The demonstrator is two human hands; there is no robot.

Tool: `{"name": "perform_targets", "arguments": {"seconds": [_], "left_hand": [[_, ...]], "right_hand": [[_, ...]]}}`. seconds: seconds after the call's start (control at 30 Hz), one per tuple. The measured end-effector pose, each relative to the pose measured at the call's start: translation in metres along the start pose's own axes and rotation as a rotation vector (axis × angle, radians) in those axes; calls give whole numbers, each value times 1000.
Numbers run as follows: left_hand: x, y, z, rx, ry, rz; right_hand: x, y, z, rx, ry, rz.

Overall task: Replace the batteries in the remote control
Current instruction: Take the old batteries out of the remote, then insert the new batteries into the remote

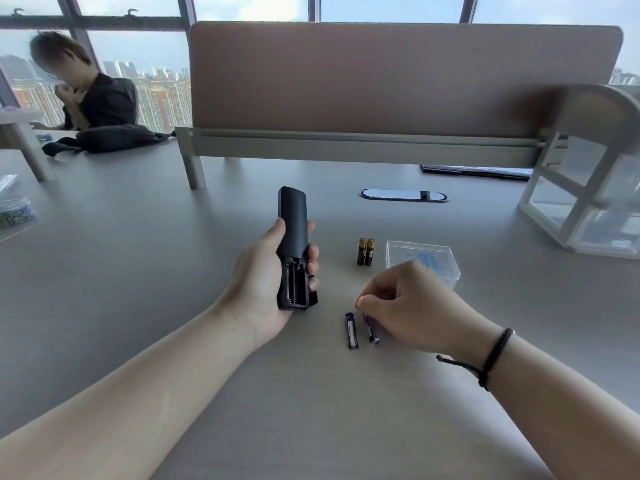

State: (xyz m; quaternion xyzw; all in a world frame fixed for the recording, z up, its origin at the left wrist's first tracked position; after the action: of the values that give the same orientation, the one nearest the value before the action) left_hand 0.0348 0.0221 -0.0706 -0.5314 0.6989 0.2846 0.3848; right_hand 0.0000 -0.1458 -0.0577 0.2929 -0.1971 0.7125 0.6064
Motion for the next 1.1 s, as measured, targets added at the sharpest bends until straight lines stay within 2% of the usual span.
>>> {"name": "perform_targets", "arguments": {"seconds": [0.17,0.4,0.6,0.73,0.97,1.1], "left_hand": [[-5,-4,6,-44,-106,-35],[-13,-6,14,-113,-346,-57],[-19,-8,19,-141,-419,-66],[-18,-6,15,-102,-348,-83],[-12,-3,2,51,-16,-43],[-7,-2,-2,112,55,-24]], "right_hand": [[-1,-1,3,26,-25,2],[6,11,4,232,22,41],[7,10,-1,230,48,95],[7,10,-2,229,33,106],[5,7,-4,224,-1,94],[4,6,-5,235,-6,94]]}}
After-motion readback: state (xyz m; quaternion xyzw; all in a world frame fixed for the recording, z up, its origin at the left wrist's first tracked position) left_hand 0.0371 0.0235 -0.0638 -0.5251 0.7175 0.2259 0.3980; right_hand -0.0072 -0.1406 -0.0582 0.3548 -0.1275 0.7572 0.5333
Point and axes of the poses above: each hand's wrist, its own y-axis away from the middle knuckle, its own z-axis out of the back of the hand, x = y × z, the point moved 4 cm from there along -y, towards the middle knuckle, and after that the axes turned 9 degrees about x, right-handed, at the moved point
